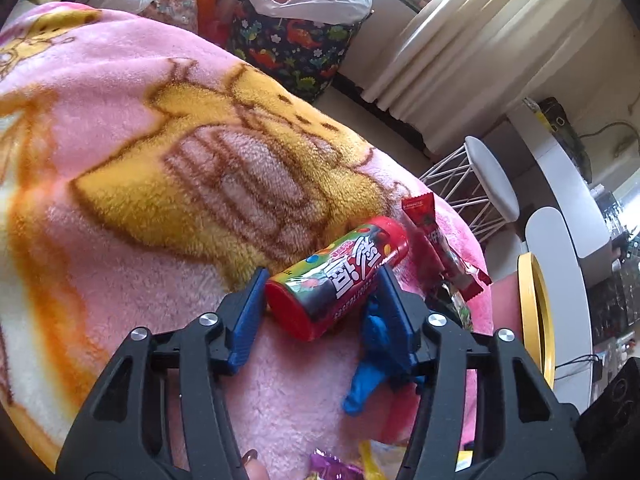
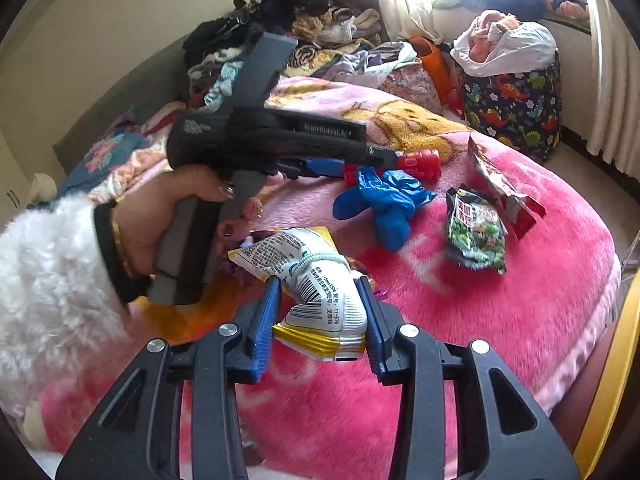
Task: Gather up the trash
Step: 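Grasp the red snack tube with the left tool while the right tool grasps the chip bag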
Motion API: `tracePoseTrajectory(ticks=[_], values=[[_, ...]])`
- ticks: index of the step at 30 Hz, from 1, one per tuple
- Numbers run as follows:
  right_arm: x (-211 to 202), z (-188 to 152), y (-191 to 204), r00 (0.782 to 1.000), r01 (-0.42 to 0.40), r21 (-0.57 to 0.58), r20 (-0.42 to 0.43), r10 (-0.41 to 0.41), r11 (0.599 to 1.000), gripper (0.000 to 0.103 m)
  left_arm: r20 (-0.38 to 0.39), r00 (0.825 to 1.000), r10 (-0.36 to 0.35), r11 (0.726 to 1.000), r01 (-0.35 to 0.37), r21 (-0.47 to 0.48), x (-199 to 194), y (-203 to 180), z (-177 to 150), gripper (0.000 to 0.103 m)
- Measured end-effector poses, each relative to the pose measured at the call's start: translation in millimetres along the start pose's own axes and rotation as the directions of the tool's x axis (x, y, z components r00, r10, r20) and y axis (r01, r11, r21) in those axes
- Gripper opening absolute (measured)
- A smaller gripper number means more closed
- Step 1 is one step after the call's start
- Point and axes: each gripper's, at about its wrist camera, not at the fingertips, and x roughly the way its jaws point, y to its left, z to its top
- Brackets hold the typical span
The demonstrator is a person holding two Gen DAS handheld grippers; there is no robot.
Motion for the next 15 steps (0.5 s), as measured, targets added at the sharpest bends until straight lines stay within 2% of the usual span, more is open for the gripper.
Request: tracePoseTrajectory(ticks=[8,15], values=[[-23,-14,6,1.0,-0.008,0.015,0.018,0.008,1.0,0.036,0.04,0.999,0.024,1.0,-0.024,0.013,-18,-11,-22,0.034],[-27,-11,5,0.999,-0.012,0.026,0.032,0.012,1.0,0.036,0.131,0.991,0.042,0.998,-0.036,-0.051,-51,-4,-46,0.031]])
